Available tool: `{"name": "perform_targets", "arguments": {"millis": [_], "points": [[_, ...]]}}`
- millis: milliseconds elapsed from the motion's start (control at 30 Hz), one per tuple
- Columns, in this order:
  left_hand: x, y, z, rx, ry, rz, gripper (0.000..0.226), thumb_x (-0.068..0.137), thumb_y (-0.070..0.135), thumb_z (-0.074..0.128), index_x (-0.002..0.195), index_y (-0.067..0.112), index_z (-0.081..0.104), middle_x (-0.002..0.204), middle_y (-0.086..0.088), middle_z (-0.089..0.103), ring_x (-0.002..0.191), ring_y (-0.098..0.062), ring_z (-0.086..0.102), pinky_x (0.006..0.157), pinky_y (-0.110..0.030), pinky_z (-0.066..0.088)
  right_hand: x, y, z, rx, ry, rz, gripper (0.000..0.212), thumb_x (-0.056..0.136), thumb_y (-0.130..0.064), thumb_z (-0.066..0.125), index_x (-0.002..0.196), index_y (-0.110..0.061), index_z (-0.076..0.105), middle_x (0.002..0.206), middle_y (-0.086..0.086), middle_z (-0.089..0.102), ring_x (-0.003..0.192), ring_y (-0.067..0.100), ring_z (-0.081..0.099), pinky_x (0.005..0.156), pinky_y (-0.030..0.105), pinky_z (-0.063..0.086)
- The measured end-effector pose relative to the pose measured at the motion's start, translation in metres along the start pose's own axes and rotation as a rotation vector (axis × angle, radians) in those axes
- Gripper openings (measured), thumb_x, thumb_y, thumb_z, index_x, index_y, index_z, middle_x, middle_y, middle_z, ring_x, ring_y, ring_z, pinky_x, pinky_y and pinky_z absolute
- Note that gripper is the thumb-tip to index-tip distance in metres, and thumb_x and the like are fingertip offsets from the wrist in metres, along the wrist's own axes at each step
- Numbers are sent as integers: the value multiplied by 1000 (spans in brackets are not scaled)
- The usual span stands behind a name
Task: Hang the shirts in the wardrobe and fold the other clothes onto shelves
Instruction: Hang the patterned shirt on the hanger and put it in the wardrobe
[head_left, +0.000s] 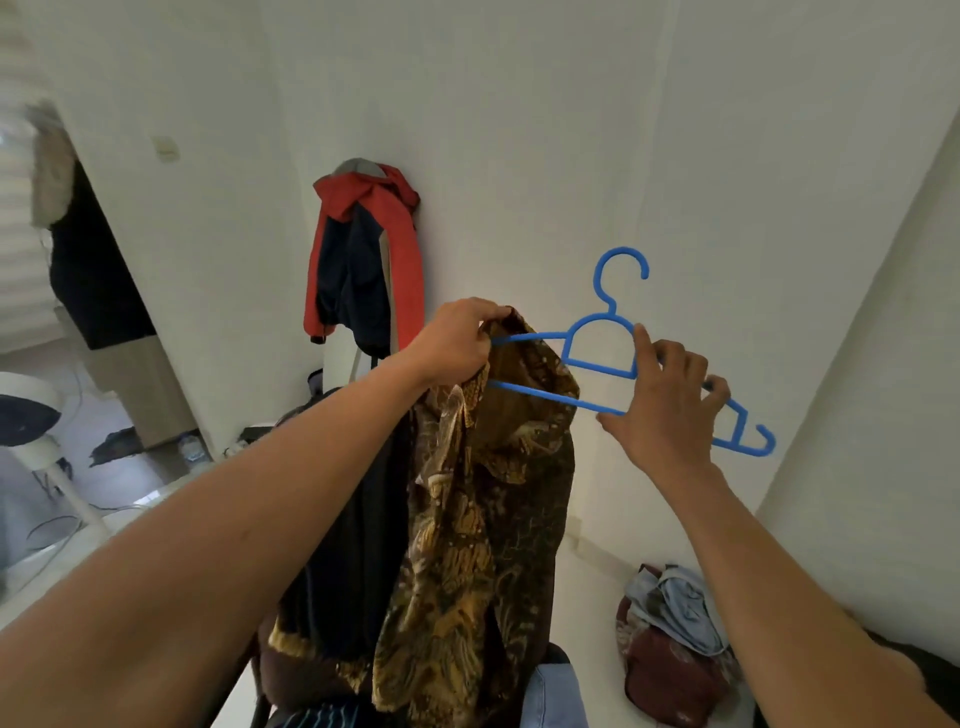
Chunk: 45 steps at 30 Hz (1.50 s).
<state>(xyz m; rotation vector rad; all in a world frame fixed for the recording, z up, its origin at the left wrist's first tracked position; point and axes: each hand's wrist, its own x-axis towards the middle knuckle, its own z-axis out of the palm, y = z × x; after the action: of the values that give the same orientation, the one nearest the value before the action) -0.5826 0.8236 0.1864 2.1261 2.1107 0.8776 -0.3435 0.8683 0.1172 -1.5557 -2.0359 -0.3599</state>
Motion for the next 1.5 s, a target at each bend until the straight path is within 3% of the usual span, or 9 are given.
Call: {"name": "perform_targets", "arguments": {"millis": [367, 533, 667, 767, 933, 1033, 1233, 1400, 1500], "points": [[10, 78, -80, -135, 174, 75, 49, 94, 6, 51, 142, 16, 54, 146, -1, 52, 122, -21, 57, 108, -39, 45, 37, -34, -73, 16, 197, -26, 101, 72, -45, 83, 151, -26, 23, 135, 5, 44, 123, 28, 40, 101, 50, 32], [0, 114, -110, -330, 123, 145, 46, 96, 4, 54, 140, 19, 57, 129, 3, 64, 102, -13, 68, 93, -26, 55, 39, -40, -87, 126, 255, 0, 102, 70, -51, 83, 151, -27, 27, 135, 5, 45, 123, 28, 41, 100, 51, 34], [-16, 112, -136, -26, 167, 235, 47, 92, 6, 57, 137, 21, 59, 133, 5, 61, 116, -15, 59, 95, -17, 42, 45, -34, -114, 282, 361, 27, 101, 71, -51, 83, 152, -27, 29, 136, 7, 45, 126, 29, 40, 103, 52, 33], [-28, 105, -153, 146, 209, 325, 58, 89, 9, 58, 143, 26, 48, 135, 2, 60, 122, -18, 53, 105, -32, 42, 47, -42, -141, 298, 398, -18, 101, 71, -50, 83, 153, -27, 29, 137, 6, 45, 128, 29, 39, 105, 52, 32], [-45, 98, -200, 665, 394, 452, 91, 81, 59, 66, 155, 35, 19, 152, 1, 41, 131, -27, 39, 106, -49, 32, 41, -69, -189, 298, 429, -94, 103, 72, -51, 83, 154, -29, 26, 143, 5, 42, 133, 28, 37, 108, 49, 30], [-55, 99, -232, 653, 319, 489, 109, 73, 70, 68, 156, 31, 10, 150, -1, 41, 122, -24, 51, 98, -43, 47, 41, -91, -221, 340, 424, -119, 106, 71, -55, 82, 155, -30, 24, 144, 3, 41, 131, 25, 37, 106, 46, 34], [-90, 90, -301, 719, 507, 528, 104, 70, 68, 72, 155, 31, 25, 130, 2, 51, 99, -18, 59, 65, -30, 51, 34, -144, -276, 434, 430, -182, 109, 70, -52, 84, 156, -29, 22, 147, 3, 39, 133, 22, 37, 107, 45, 43], [-120, 75, -345, 614, 578, 477, 104, 70, 70, 71, 156, 32, 26, 134, 1, 51, 103, -20, 59, 69, -30, 44, -17, -186, -281, 688, 545, -217, 86, 77, -45, 81, 149, -32, 36, 148, -6, 37, 137, 11, 35, 104, 28, 41], [-136, 62, -368, 557, 625, 444, 107, 69, 72, 72, 156, 32, 25, 134, 0, 51, 107, -23, 60, 71, -33, 44, -66, -207, -268, 850, 302, -244, 69, 81, -41, 79, 140, -40, 42, 122, -17, 56, 112, -2, 55, 94, 19, 48]]}}
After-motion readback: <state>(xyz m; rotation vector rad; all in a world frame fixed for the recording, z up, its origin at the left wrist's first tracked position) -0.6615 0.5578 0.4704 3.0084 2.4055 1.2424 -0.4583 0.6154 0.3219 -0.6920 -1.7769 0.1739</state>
